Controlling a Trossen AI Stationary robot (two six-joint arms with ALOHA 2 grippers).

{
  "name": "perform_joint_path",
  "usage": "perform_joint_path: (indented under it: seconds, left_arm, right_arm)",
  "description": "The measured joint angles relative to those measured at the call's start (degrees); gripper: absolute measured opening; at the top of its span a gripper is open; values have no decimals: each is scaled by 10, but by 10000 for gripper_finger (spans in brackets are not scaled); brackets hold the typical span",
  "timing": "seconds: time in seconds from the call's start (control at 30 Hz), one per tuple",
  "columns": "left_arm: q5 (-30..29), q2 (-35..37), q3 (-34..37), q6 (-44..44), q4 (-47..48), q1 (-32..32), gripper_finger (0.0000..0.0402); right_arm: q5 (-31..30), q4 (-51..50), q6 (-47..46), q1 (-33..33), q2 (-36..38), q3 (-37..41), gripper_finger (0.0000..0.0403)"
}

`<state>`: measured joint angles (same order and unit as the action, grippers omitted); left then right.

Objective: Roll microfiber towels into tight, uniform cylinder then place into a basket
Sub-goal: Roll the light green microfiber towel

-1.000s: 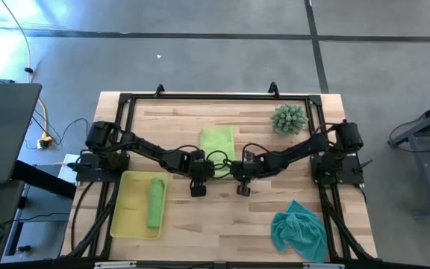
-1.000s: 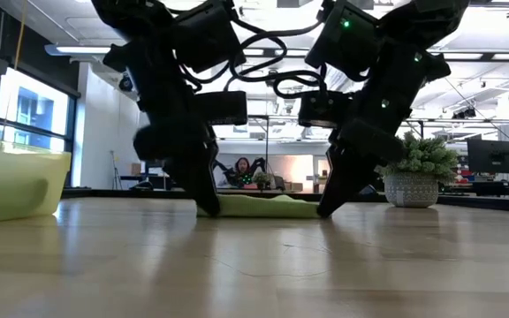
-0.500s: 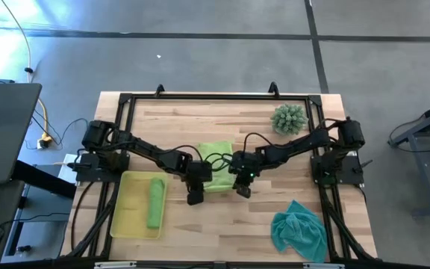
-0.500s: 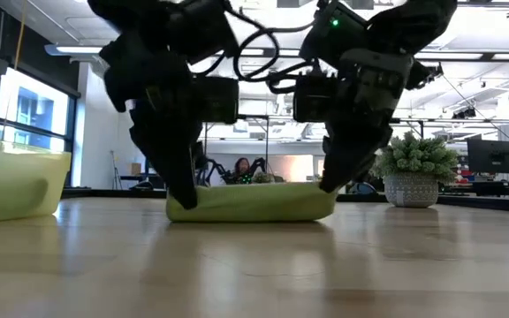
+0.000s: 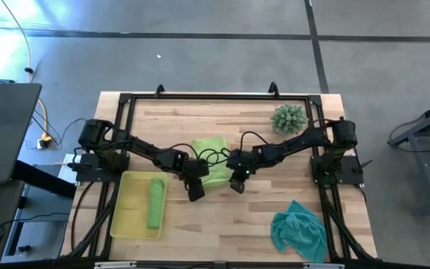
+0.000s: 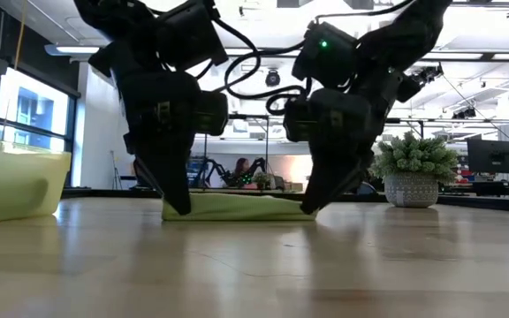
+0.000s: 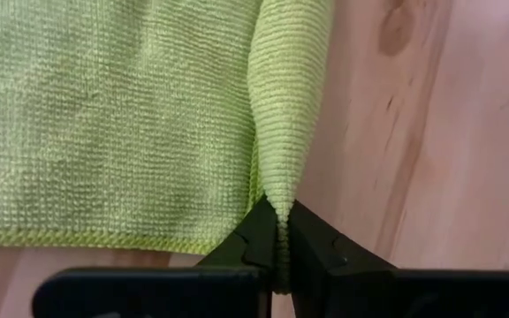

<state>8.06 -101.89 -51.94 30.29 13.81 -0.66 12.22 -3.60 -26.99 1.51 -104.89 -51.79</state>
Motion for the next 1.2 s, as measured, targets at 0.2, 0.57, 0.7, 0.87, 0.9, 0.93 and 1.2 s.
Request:
perform_joint_path:
  seconds: [0.2,0.57,0.7,0.87,0.9,0.93,1.2]
  left_arm:
    - [1,-3,-1,10,4,7,7]
    - [5,-3,-1,11,12,17,7]
    - [4,-3,-2,11,12,18,7]
    - [3,-3,-2,11,14,18,7]
    - [3,-3,-2,11,14,18,7]
    - [3,-3,-2,11,13,18,7]
    - [3,-4,-1,11,13,18,7]
  right_arm:
    - [-18,8,64,0,4,1,24]
    - [-32,-83,217,16,85,2,133]
    - [-40,-54,332,71,89,2,126]
    - [-171,-15,426,133,57,2,118]
    - [-195,-2,428,138,49,2,118]
    - [-214,5,428,141,43,2,117]
    - [-283,21,423,135,14,2,117]
